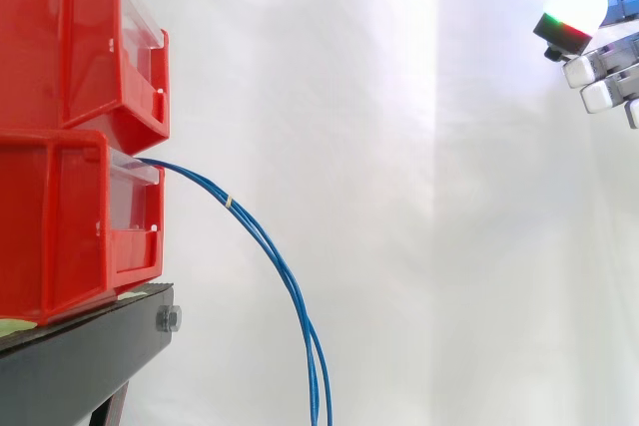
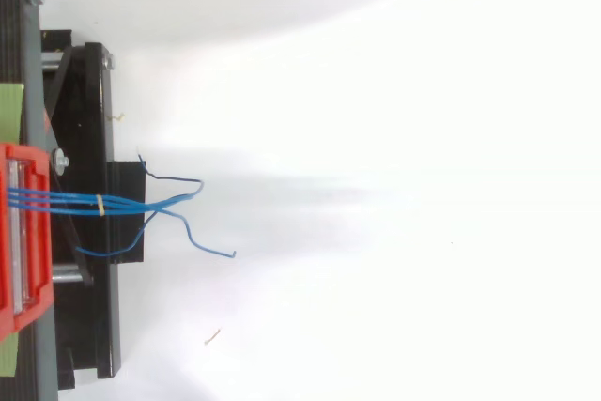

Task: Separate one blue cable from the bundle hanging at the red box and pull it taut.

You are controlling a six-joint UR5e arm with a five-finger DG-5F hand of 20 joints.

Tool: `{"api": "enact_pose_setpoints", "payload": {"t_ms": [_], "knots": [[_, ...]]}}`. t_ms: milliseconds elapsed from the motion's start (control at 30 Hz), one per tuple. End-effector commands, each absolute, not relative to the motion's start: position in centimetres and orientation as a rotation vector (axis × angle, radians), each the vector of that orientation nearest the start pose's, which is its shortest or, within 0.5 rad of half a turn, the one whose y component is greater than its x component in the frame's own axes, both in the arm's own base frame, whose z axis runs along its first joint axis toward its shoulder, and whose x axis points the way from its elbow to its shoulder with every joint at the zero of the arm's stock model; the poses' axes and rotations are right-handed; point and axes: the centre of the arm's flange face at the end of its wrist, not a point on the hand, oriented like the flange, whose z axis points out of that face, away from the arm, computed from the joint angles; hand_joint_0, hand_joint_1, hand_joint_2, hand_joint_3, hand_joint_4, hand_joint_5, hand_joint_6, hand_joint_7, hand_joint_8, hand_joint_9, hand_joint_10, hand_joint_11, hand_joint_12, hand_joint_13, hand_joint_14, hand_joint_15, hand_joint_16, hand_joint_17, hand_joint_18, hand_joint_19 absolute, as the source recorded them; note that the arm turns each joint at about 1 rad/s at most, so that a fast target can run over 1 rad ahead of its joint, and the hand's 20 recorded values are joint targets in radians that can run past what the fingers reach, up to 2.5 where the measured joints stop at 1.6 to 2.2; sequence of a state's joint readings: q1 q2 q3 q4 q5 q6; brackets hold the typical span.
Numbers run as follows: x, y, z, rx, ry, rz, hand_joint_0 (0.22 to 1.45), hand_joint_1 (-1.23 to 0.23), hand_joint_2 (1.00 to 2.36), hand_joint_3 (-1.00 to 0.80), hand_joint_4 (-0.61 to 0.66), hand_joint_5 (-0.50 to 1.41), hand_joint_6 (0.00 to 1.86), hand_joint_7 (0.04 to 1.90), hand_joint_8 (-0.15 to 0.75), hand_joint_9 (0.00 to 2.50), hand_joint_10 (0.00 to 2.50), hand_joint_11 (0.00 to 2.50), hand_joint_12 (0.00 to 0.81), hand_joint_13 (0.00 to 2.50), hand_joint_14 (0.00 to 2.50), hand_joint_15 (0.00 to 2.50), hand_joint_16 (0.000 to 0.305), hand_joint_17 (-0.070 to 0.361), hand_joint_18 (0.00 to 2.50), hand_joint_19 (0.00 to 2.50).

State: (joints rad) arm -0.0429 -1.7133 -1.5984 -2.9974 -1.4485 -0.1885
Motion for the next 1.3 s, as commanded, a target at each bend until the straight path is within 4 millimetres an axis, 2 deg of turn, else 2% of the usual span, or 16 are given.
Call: {"api": "enact_pose_setpoints", "payload": {"t_ms": [0,233,733,900,1200,1267], "knots": [[53.6,-16.9,41.4,1.171,1.202,0.933,0.5,-0.55,1.0,-0.5,0.17,-0.21,0.5,0.86,0.27,0.5,0.01,0.39,0.368,0.53,0.01,0.3,0.067,0.152,0.49,0.53],[53.7,-16.8,41.4,1.171,1.206,0.934,0.51,-0.61,1.0,-0.5,0.16,-0.21,0.5,0.86,0.267,0.51,0.01,0.39,0.363,0.53,0.01,0.3,0.057,0.128,0.52,0.57],[53.5,-16.7,41.2,1.17,1.23,0.892,0.5,-0.63,1.0,-0.5,0.17,-0.21,0.5,0.85,0.272,0.52,0.01,0.38,0.366,0.53,0.01,0.29,0.055,0.124,0.52,0.55],[53.9,-16.6,40.9,1.141,1.227,0.816,0.5,-0.62,1.0,-0.5,0.17,-0.21,0.5,0.86,0.275,0.52,0.01,0.38,0.37,0.54,0.01,0.29,0.055,0.124,0.53,0.55],[54.6,-15.5,41.3,1.107,1.197,0.782,0.5,-0.61,1.0,-0.5,0.18,-0.21,0.5,0.86,0.277,0.53,0.01,0.38,0.372,0.54,0.01,0.29,0.055,0.124,0.52,0.55],[55.1,-15.1,40.6,1.106,1.21,0.755,0.5,-0.61,1.0,-0.5,0.18,-0.21,0.5,0.86,0.275,0.53,0.01,0.39,0.372,0.54,0.01,0.3,0.055,0.124,0.52,0.55]]}}
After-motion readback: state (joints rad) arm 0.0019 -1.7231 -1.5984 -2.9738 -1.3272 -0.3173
